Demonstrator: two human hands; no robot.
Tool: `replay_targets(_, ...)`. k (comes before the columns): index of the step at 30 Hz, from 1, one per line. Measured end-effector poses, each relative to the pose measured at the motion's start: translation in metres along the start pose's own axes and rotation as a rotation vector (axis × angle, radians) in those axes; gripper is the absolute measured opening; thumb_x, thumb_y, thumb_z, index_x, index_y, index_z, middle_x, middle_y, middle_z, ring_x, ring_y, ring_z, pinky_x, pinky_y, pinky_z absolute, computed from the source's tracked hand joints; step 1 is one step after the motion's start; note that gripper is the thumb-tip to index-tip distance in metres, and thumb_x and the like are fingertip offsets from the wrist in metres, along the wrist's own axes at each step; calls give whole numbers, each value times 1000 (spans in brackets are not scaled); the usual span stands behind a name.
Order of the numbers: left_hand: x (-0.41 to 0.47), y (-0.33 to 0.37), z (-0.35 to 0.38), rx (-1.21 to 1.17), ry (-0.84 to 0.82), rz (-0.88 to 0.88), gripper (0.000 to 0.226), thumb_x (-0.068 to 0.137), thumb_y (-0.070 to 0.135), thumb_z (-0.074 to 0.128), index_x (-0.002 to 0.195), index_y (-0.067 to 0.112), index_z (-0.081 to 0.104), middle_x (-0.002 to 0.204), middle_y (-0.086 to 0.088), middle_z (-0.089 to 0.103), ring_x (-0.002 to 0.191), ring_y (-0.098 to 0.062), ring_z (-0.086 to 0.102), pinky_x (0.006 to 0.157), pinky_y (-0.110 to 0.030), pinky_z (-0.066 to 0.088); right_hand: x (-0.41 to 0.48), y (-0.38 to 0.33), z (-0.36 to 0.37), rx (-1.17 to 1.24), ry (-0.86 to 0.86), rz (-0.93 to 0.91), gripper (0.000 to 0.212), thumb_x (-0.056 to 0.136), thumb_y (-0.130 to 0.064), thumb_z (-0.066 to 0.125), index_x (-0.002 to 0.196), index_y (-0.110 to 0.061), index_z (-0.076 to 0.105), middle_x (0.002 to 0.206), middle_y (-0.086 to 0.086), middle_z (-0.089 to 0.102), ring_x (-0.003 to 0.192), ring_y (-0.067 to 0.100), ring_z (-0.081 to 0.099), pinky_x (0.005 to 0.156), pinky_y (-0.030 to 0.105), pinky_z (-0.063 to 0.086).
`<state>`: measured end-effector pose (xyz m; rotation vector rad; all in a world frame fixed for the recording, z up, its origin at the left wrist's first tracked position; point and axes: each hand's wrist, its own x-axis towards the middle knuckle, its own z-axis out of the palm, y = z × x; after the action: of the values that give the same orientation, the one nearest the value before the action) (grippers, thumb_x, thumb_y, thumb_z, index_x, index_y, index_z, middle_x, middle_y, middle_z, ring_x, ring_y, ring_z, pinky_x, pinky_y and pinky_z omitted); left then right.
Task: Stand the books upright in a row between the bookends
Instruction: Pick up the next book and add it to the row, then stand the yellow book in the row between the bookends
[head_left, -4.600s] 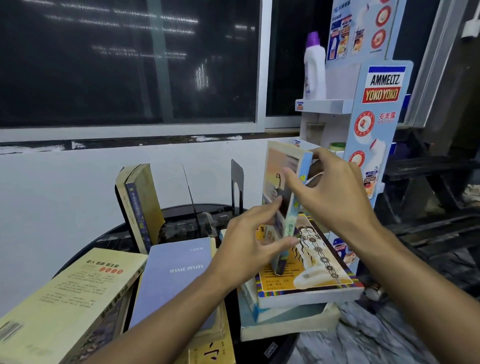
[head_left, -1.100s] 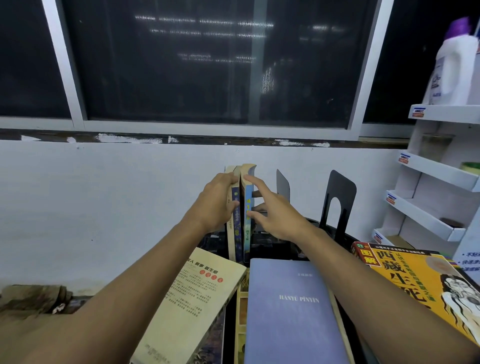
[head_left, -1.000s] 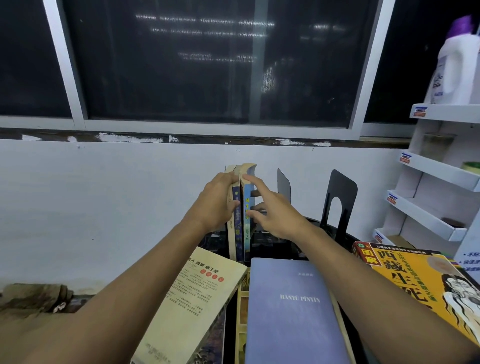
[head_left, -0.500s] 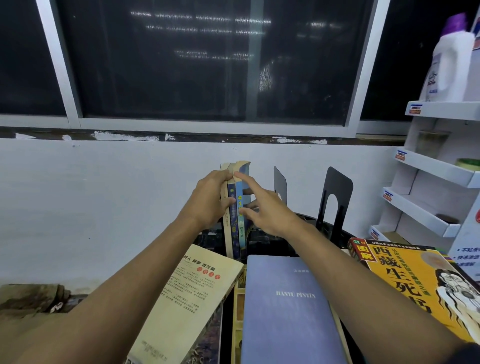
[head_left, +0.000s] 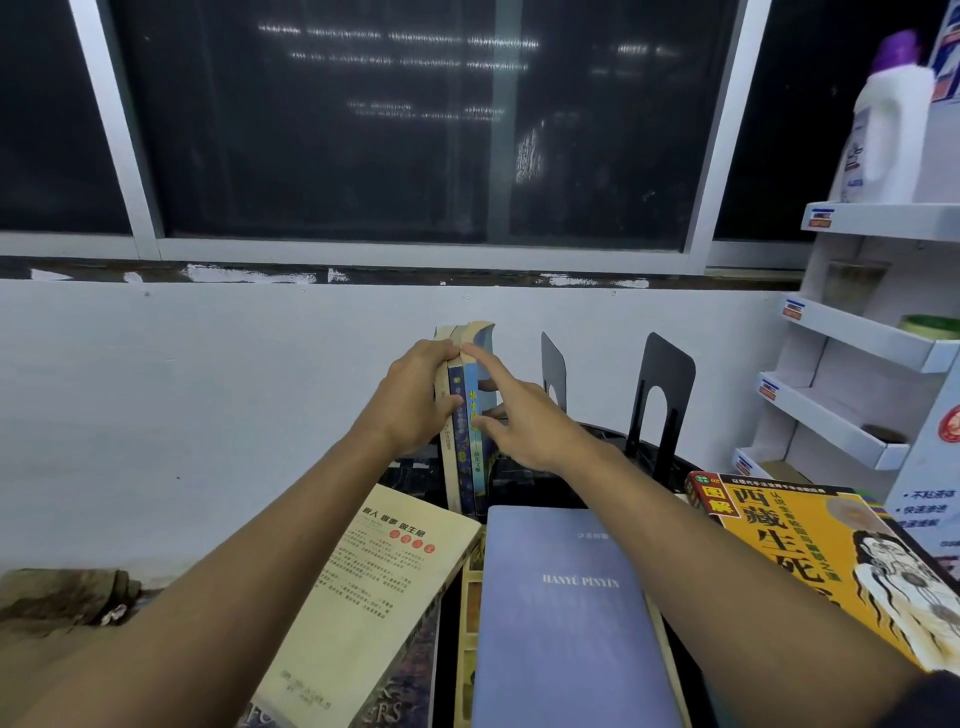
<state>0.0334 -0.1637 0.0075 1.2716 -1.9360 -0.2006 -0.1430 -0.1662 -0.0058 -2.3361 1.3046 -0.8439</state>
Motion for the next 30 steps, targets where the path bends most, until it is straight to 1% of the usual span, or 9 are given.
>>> replay_targets(3,-1,1,-1,17,-21,-27,56,88,11,73,139,17,50,132,-4,54,112,-21,59,99,-41,51,-6,1,-6,-50,-76,8,91,101,-21,59,152,-55,-7,156,3,41,117,29,63,103,42,49)
replay_targets(6,-4,6,-1,37,-23,-41,61,89,16,73,144,14,45,138,-6,49,122,-23,53,103,-35,46,-18,7,-17,-99,-119,22,94,99,-30,62,155,-48,-12,161,-2,34,134,23,50,113,41,38)
replay_targets(8,-8,12,1,81,29,-41,61,90,20,72,145,16,45,146,-6,43,135,-26,38,110,-40,39,-28,11,-29,-135,-103,34,88,98,-36,62,157,-44,-3,160,-4,35,131,18,50,111,37,39)
replay_targets(10,-13,21,2,84,123,-6,58,90,21,69,143,20,47,148,-3,39,139,-23,28,111,-42,35,-41,15,-43,-195,-78,23,76,99,-39,60,158,-37,13,156,-5,38,134,15,46,111,36,39)
replay_targets(13,-19,39,5,59,183,93,48,91,21,67,136,25,53,141,2,45,134,-20,33,105,-35,37,-65,24,-68,-283,-39,15,58,99,-42,58,152,-30,35,145,-7,47,131,10,45,108,31,39)
replay_targets(16,-26,63,15,-14,75,141,36,94,26,66,130,25,60,138,7,54,132,-13,44,107,-28,35,-93,38,-92,-368,-36,49,52,98,-49,56,145,-29,45,138,-10,52,124,5,46,104,27,39)
replay_targets(21,-39,108,46,-68,-161,153,40,96,43,62,133,27,59,127,15,57,117,-1,53,99,-23,42,-150,60,-130,-451,21,178,53,95,-59,53,139,-31,50,136,-11,53,125,8,47,103,30,41)
replay_targets(26,-44,140,80,-21,-380,144,51,93,55,60,133,24,61,127,10,59,117,-9,57,97,-25,45,-205,81,-161,-468,55,337,56,92,-65,53,138,-32,51,138,-12,52,125,7,47,103,37,45)
replay_targets(30,-47,158,105,71,-524,111,67,89,66,55,139,21,58,138,5,56,126,-13,53,103,-31,45,-244,102,-179,-411,130,446,77,79,-81,44,134,-29,55,133,-10,54,114,4,53,98,38,49)
